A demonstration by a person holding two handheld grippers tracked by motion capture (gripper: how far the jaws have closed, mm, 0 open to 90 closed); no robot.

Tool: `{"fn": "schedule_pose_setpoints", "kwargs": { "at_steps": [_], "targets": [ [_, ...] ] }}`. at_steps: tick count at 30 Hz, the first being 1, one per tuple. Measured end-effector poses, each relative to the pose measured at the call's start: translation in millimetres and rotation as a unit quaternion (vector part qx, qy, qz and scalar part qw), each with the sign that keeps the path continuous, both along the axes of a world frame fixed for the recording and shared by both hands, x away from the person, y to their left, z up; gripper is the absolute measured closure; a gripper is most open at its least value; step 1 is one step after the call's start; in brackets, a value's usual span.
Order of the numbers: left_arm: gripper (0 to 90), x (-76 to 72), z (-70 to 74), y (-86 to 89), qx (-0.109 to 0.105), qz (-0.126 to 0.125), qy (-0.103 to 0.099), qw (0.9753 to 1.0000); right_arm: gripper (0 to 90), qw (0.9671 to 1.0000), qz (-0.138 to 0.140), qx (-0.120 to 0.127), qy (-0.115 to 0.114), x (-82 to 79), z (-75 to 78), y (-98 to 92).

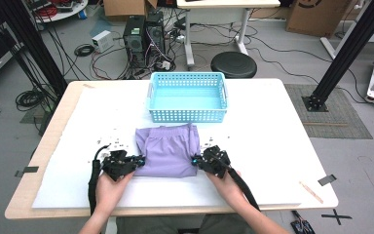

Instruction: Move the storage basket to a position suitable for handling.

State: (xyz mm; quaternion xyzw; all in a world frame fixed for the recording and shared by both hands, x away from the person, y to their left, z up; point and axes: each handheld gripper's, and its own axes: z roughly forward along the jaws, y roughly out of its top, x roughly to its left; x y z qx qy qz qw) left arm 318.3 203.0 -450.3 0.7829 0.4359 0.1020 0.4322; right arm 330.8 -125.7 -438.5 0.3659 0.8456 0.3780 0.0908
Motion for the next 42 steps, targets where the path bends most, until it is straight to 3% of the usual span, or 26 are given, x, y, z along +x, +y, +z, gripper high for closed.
{"fn": "schedule_pose_setpoints", "kwargs": {
  "at_steps": [4,9,25,29,42],
  "targets": [
    [82.7,-0.2,0.9,-11.1,0.002,-0.016,0.000,0.9999,86.2,0.9999,-0.009,0.006,-0.001,-0.4,5.1,-12.6],
    [82.7,0.1,0.7,-24.0,-0.012,-0.030,0.003,0.9995,86.1,0.9999,-0.015,0.006,-0.004,-4.7,8.6,-29.4],
    [82.6,-3.5,1.7,-62.5,-0.026,-0.069,0.008,0.9973,86.1,0.9995,-0.026,0.008,-0.015,-31.1,14.4,-73.2],
    [82.6,-14.9,4.1,-74.7,-0.029,-0.083,0.003,0.9961,86.1,0.9995,-0.027,0.010,-0.012,-41.5,14.7,-87.1],
    [82.6,-51.1,7.9,-89.3,-0.030,-0.124,0.005,0.9918,86.0,0.9997,-0.019,0.012,-0.004,-73.1,9.3,-111.6]
  ]
}}
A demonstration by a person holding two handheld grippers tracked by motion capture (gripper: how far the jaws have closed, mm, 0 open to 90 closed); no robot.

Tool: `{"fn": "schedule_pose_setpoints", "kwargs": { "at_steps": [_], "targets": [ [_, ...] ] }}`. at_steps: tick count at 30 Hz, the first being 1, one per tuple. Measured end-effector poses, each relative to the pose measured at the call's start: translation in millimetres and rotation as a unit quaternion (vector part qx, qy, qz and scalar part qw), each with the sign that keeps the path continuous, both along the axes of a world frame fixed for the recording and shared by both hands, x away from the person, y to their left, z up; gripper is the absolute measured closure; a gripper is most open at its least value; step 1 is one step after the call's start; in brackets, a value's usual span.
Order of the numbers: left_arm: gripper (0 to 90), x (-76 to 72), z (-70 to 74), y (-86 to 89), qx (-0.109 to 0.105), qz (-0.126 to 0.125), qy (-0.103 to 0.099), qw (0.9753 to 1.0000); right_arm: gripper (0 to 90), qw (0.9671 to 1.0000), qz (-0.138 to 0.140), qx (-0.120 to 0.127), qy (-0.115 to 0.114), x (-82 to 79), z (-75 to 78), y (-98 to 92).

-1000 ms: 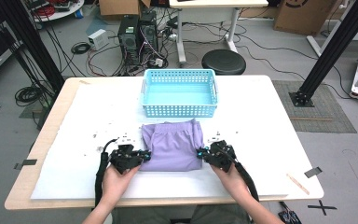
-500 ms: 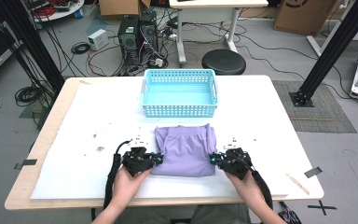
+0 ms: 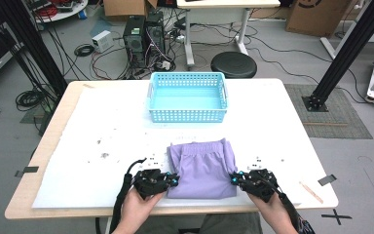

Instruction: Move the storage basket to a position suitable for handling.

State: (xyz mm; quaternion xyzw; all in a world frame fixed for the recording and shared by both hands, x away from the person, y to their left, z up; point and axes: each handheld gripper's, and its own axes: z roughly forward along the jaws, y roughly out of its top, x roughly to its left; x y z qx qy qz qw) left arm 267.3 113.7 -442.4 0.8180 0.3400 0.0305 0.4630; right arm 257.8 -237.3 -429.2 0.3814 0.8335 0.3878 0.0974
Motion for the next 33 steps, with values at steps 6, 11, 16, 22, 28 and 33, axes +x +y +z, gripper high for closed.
{"fn": "schedule_pose_setpoints", "kwargs": {
  "at_steps": [6,11,16,22,28,33],
  "targets": [
    [82.5,-7.1,-0.7,-2.3,0.007,-0.008,0.002,0.9999,86.0,1.0000,0.004,0.001,0.000,-9.8,-2.0,-3.9],
    [82.3,-9.5,-1.3,-3.4,0.011,-0.009,0.002,0.9999,85.8,1.0000,0.002,-0.001,0.005,-10.3,-4.7,-5.1],
    [72.0,-8.5,-0.4,-0.4,0.024,0.001,-0.009,0.9997,81.9,1.0000,0.003,-0.008,-0.001,-10.8,-6.2,-4.5],
    [56.0,-4.4,4.1,9.9,0.016,0.021,-0.017,0.9995,69.4,0.9996,-0.010,-0.005,-0.024,-9.7,-2.0,-9.6],
    [43.0,4.2,12.2,25.0,0.008,0.042,-0.036,0.9984,51.9,0.9982,-0.031,0.001,-0.051,1.3,6.5,-16.9],
    [36.5,13.6,22.2,34.8,0.006,0.041,-0.065,0.9970,44.1,0.9973,-0.032,0.004,-0.067,10.4,12.1,-18.2]
  ]
}}
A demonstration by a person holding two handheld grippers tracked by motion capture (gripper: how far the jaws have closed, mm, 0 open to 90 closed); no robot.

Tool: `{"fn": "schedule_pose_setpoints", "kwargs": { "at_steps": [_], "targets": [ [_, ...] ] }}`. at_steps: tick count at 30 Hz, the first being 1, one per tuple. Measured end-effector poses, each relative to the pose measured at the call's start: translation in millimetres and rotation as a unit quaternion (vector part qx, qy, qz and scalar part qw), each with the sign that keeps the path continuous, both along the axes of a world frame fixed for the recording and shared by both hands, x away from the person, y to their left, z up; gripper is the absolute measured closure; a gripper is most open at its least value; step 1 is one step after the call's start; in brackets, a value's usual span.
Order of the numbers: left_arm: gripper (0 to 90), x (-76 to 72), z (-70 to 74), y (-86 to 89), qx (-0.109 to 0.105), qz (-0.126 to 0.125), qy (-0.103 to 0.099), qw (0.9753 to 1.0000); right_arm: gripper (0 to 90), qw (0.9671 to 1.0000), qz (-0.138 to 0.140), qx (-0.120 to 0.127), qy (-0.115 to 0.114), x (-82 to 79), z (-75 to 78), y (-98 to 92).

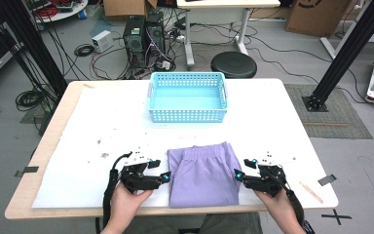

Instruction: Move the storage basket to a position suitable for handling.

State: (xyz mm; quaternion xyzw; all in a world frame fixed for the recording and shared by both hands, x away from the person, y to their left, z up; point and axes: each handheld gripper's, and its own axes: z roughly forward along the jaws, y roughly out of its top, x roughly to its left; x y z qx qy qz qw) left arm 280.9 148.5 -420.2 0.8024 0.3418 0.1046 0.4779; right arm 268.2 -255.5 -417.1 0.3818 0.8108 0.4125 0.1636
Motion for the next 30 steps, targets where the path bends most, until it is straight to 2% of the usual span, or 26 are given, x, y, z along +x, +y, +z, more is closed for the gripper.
{"fn": "schedule_pose_setpoints", "kwargs": {
  "at_steps": [3,5,6,7,8,10,11,13,16,18,20,21,22,25,26,27,30],
  "targets": [
    [35.3,7.6,6.5,3.6,0.004,-0.012,-0.023,0.9997,39.5,0.9998,-0.001,0.000,-0.022,8.0,5.5,-1.3],
    [31.0,13.3,9.9,6.8,-0.001,-0.019,-0.034,0.9993,38.2,0.9995,-0.004,0.006,-0.031,13.9,10.0,-1.8],
    [30.8,16.0,11.2,8.5,-0.004,-0.016,-0.043,0.9989,37.8,0.9992,-0.004,0.007,-0.038,17.4,12.3,-2.2],
    [30.7,21.0,14.6,12.0,0.004,-0.005,-0.059,0.9982,36.2,0.9985,-0.006,0.011,-0.053,24.8,16.3,-2.0],
    [30.7,21.0,14.6,12.0,0.004,-0.005,-0.059,0.9982,36.0,0.9980,-0.006,0.011,-0.062,29.2,18.0,-1.9],
    [30.7,27.3,17.7,15.5,0.005,0.004,-0.066,0.9978,35.7,0.9978,-0.009,0.012,-0.064,32.8,19.8,-1.3],
    [30.7,30.6,19.4,17.8,0.009,0.011,-0.074,0.9972,35.1,0.9967,-0.010,0.012,-0.080,42.1,21.8,-0.8],
    [30.7,41.7,22.3,24.2,0.007,0.029,-0.093,0.9952,34.6,0.9964,-0.016,0.019,-0.081,51.1,22.6,0.1],
    [30.7,50.5,23.1,27.2,0.009,0.038,-0.100,0.9942,32.4,0.9959,-0.026,0.013,-0.085,58.7,22.7,1.9],
    [30.7,59.4,23.9,29.6,0.011,0.042,-0.107,0.9933,31.8,0.9957,-0.031,0.016,-0.086,71.0,23.7,5.5],
    [30.7,68.1,25.0,32.1,0.003,0.034,-0.102,0.9942,31.8,0.9954,-0.033,0.018,-0.088,74.2,24.0,7.1],
    [30.7,71.2,25.6,33.0,0.000,0.034,-0.102,0.9942,31.7,0.9954,-0.028,0.021,-0.089,81.3,24.6,10.5],
    [30.7,73.4,26.0,33.6,-0.006,0.036,-0.105,0.9938,31.7,0.9954,-0.028,0.021,-0.089,81.3,24.6,10.5],
    [30.2,80.5,29.0,35.3,-0.006,0.037,-0.105,0.9937,31.5,0.9969,-0.014,0.026,-0.072,95.8,24.2,16.6],
    [30.2,82.8,29.9,35.7,-0.010,0.037,-0.104,0.9939,31.5,0.9969,-0.014,0.026,-0.072,95.8,24.2,16.6],
    [30.1,88.7,31.2,37.4,-0.014,0.035,-0.100,0.9942,30.6,0.9976,-0.009,0.024,-0.065,103.6,24.5,19.1],
    [30.2,93.6,30.1,40.1,-0.022,0.041,-0.103,0.9936,29.9,0.9978,-0.002,0.020,-0.063,110.1,25.8,21.6]
  ]
}}
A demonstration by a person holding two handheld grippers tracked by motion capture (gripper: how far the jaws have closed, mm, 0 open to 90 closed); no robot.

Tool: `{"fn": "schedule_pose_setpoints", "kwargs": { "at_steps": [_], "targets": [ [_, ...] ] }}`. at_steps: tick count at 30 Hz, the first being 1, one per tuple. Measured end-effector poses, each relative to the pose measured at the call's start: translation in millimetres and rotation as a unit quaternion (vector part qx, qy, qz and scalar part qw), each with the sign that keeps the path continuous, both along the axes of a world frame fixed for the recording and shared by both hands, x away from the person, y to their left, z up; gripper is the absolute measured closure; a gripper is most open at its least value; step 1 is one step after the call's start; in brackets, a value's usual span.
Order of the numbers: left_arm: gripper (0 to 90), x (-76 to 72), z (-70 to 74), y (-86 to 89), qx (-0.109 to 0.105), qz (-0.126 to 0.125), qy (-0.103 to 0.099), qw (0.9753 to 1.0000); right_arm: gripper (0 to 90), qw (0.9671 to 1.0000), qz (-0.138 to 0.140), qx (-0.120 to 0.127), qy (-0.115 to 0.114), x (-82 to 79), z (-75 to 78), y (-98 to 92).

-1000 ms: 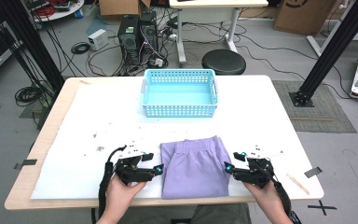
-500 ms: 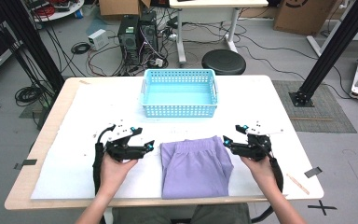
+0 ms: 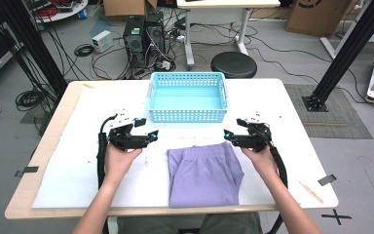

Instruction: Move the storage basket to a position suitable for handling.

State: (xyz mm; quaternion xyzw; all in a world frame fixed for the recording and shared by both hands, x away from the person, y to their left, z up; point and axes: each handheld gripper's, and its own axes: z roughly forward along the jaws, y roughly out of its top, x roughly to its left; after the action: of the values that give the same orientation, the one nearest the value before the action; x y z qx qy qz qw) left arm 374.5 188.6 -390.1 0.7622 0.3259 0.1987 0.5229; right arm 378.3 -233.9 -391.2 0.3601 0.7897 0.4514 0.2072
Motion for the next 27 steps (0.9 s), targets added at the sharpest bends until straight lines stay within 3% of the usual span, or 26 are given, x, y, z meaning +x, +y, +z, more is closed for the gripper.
{"fn": "schedule_pose_setpoints", "kwargs": {
  "at_steps": [3,5,8,9,11,15,18,19,21,25,27],
  "targets": [
    [30.1,10.5,-0.3,2.7,0.004,0.004,0.010,0.9999,26.7,1.0000,0.004,-0.006,0.002,8.6,3.1,2.5],
    [29.7,17.0,0.3,3.1,0.003,0.006,0.015,0.9999,26.6,0.9997,0.002,-0.023,-0.011,16.3,5.9,3.7],
    [29.7,25.6,-2.3,5.7,-0.005,0.017,0.010,0.9998,27.8,0.9995,-0.005,-0.024,-0.020,21.2,6.1,3.7],
    [29.7,29.0,-4.1,7.0,-0.006,0.020,0.014,0.9997,28.2,0.9997,-0.009,-0.023,-0.009,28.6,5.9,3.1],
    [29.7,36.1,-6.0,9.7,0.001,0.024,0.030,0.9993,28.9,0.9996,-0.013,-0.024,-0.008,32.0,5.7,3.0],
    [29.7,49.1,-4.9,15.8,-0.001,0.027,0.042,0.9988,29.9,0.9994,-0.024,-0.021,-0.015,45.6,5.2,1.0],
    [29.7,52.8,-5.0,18.1,-0.001,0.032,0.032,0.9990,29.9,0.9995,-0.022,-0.017,-0.015,50.6,4.1,-0.2],
    [29.7,55.6,-5.0,19.2,0.000,0.030,0.038,0.9988,29.9,0.9996,-0.021,-0.015,-0.009,53.5,3.7,-0.3],
    [29.7,60.8,-5.0,19.9,0.011,0.033,0.043,0.9985,29.8,0.9997,-0.017,-0.014,0.003,59.2,3.7,0.4],
    [30.0,68.9,-2.8,19.9,0.024,0.032,0.035,0.9986,29.8,0.9996,-0.017,-0.024,0.002,67.1,4.5,3.1],
    [30.0,74.1,-6.7,19.0,0.013,0.036,0.033,0.9987,29.8,0.9997,-0.014,-0.017,0.006,71.6,1.9,1.8]
  ]
}}
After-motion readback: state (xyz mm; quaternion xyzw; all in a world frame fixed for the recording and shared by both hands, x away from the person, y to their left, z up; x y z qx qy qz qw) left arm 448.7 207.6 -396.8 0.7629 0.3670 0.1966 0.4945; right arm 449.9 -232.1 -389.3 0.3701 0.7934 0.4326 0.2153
